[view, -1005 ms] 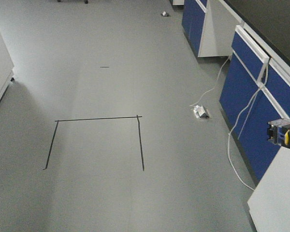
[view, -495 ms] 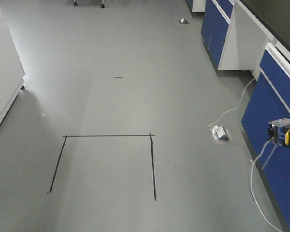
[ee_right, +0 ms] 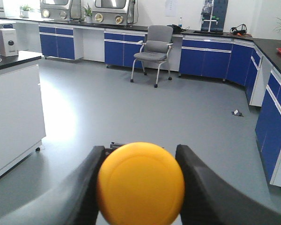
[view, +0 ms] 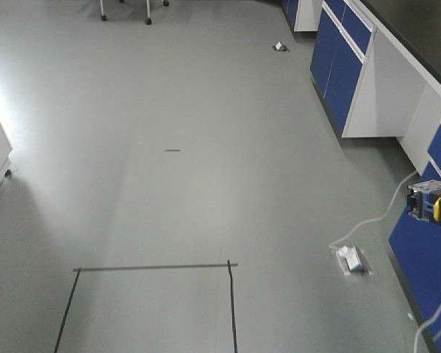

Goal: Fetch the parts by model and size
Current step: 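Drive the base to the bench with the red tray, holding both switches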

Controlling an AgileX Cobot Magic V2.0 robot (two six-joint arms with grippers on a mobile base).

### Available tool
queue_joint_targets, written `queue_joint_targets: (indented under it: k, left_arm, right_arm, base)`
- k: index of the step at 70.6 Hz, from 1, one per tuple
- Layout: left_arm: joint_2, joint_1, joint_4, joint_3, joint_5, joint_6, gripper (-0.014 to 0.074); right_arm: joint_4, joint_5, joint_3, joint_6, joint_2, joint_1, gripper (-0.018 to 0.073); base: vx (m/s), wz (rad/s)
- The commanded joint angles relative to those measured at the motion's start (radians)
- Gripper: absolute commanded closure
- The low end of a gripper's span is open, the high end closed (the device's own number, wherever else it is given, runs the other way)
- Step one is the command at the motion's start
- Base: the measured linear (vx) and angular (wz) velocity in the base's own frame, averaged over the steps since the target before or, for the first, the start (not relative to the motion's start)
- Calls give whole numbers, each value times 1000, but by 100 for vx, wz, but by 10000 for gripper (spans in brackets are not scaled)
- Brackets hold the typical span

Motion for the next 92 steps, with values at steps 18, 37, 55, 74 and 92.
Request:
queue_joint_targets:
  k: [18,37,55,74,92]
  left_arm:
    - [20,-3,-3,-22,-86,-2,603]
    - [21,-3,-3,-22,-84,-2,603]
    - [21,-3,-3,-22,-84,-2,603]
    - [21,-3,-3,-22,-83,-2,603]
    - [21,-4,-3,-22,-84,-2,603]
  right_arm:
    - [1,-87,-32,-2,6,0,565]
    - [1,-87,-32,-2,8,0,565]
    - [1,-87,-32,-2,8,0,565]
    - [1,-87,-32,-2,9,0,565]
    - [1,-88,-32,-2,9,0,565]
  base:
    - [68,-2]
    - [67,6]
    - [71,1]
    - [74,-7]
    - [75,-4]
